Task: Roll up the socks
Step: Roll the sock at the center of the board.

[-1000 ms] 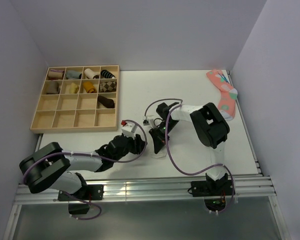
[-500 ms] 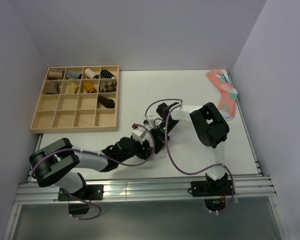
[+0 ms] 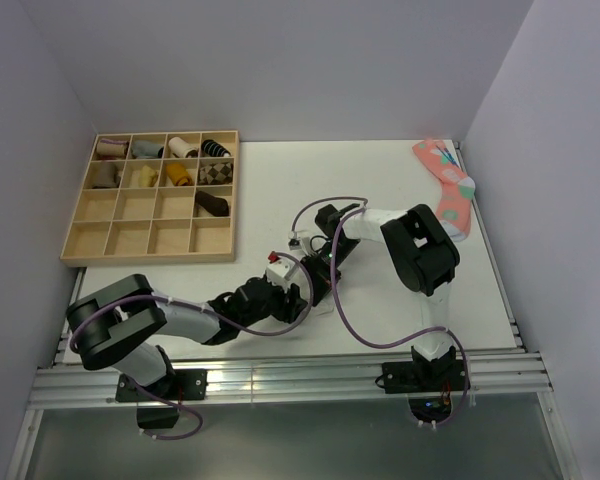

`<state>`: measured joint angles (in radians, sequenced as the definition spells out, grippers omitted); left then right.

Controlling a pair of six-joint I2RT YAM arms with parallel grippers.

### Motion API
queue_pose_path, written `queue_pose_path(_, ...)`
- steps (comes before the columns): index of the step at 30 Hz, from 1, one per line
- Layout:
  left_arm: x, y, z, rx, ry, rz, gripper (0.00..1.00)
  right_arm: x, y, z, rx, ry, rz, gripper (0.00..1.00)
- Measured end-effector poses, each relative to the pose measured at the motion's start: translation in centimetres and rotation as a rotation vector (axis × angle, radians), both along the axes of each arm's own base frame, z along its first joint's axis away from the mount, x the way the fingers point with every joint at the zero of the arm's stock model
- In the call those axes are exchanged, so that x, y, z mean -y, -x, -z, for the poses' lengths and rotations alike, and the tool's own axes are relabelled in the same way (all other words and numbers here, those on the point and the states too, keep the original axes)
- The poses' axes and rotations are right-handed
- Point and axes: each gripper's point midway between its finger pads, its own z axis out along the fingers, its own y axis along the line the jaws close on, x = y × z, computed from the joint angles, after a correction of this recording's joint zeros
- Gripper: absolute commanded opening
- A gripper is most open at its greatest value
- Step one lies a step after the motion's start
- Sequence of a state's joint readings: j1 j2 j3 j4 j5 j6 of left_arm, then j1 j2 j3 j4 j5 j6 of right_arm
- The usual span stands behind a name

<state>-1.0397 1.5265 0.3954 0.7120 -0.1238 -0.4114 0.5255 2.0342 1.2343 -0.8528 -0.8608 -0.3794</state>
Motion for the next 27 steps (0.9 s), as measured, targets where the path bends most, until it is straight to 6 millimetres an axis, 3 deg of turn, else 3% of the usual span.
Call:
queue_pose_path(9, 0.2, 0.1, 1.3, -0.014, -0.047, 0.001, 0.53, 0.1, 0.0, 0.0, 0.001, 0.002, 0.001, 0.01)
queue_pose_path(21, 0.7, -0.9, 1.6, -0.003, -0.068, -0.042, 0.34, 0.2, -0.3, 0.1, 0.007, 0.005, 0.007, 0.01)
queue_pose_path(24, 1.0, -1.1, 1.6, 0.000, -0.072, -0.052, 0.25, 0.2, -0.3, 0.2, 0.009, 0.008, 0.008, 0.03)
queue_pose_path(26, 1.2, -1.2, 1.6, 0.001, -0.074, -0.054, 0.14, 0.3, -0.4, 0.2, 0.011, 0.011, 0.011, 0.05)
queue_pose_path(27, 1.4, -1.4, 1.5, 0.002, -0.075, -0.059, 0.05, 0.3, -0.5, 0.2, 0.012, 0.013, 0.013, 0.11)
